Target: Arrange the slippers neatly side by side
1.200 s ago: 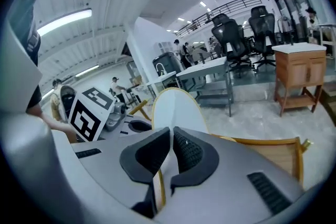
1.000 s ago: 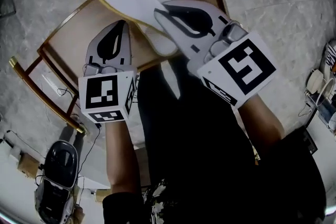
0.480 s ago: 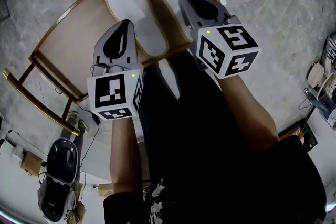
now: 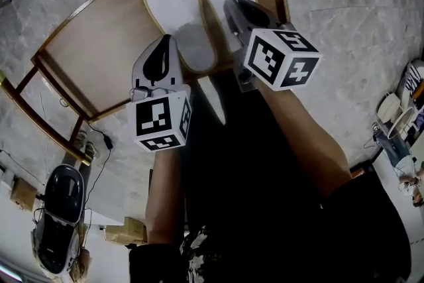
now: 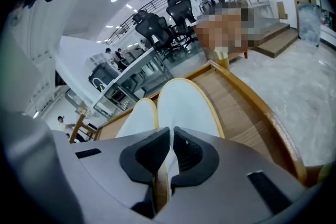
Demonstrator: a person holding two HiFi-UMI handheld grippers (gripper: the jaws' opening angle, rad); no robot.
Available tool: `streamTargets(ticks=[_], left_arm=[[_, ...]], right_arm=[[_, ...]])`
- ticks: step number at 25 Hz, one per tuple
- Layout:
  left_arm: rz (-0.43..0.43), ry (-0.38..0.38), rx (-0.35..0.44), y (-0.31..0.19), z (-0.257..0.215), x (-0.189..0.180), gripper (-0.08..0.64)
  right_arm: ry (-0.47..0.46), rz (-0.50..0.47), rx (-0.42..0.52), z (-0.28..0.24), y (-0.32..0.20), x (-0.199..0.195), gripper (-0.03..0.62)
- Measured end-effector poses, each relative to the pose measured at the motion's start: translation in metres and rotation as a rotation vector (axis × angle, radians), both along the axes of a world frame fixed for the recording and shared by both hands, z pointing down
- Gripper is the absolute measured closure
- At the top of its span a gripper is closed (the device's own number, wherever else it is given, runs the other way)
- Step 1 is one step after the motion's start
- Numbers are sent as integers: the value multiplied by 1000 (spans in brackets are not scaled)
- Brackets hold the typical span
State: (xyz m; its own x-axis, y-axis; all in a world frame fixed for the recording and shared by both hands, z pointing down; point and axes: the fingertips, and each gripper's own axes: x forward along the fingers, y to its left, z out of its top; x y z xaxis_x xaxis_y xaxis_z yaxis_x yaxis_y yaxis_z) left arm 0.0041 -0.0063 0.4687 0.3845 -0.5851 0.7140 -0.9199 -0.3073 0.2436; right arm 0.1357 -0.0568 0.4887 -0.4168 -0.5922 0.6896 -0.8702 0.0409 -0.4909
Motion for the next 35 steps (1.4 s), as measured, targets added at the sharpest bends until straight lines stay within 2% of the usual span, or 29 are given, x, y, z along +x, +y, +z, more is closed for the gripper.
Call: streamTargets(ticks=[2,5,7,8,9,10,11,14,16,23,35], left_arm=[[18,1,-18,5,5,2,557],[49,3,-40,9,11,5,557],[75,2,-52,14,12,8,557],[97,-3,-55,17,12,11,557],[127,-10,-58,21,14,15,557],[162,-19,-65,25,17,18,557],[198,-30,-75,30,21,21,557],[291,-65,-110,37,37,31,557],[318,-70,-124,39,44,35,557],[313,-95,-136,36,49,13,557],[170,-131,-167,53,55,-59,557]], right_arm=[[-1,-23,6,0,-1,-5,578],[14,-104,69,-9,-2,-13,574],[36,-183,109,-19,6,-18,480],[53,-227,125,-25,12,-19,474],[80,-275,137,-29,20,-18,476],[121,-329,140,-30,28,-15,510],[176,-385,127,-24,36,-11,591],[350,-524,19,11,54,5,592],[395,-570,-9,23,58,6,592],[388,-641,-1,26,63,-32,592],[367,-826,45,33,75,-109,594]])
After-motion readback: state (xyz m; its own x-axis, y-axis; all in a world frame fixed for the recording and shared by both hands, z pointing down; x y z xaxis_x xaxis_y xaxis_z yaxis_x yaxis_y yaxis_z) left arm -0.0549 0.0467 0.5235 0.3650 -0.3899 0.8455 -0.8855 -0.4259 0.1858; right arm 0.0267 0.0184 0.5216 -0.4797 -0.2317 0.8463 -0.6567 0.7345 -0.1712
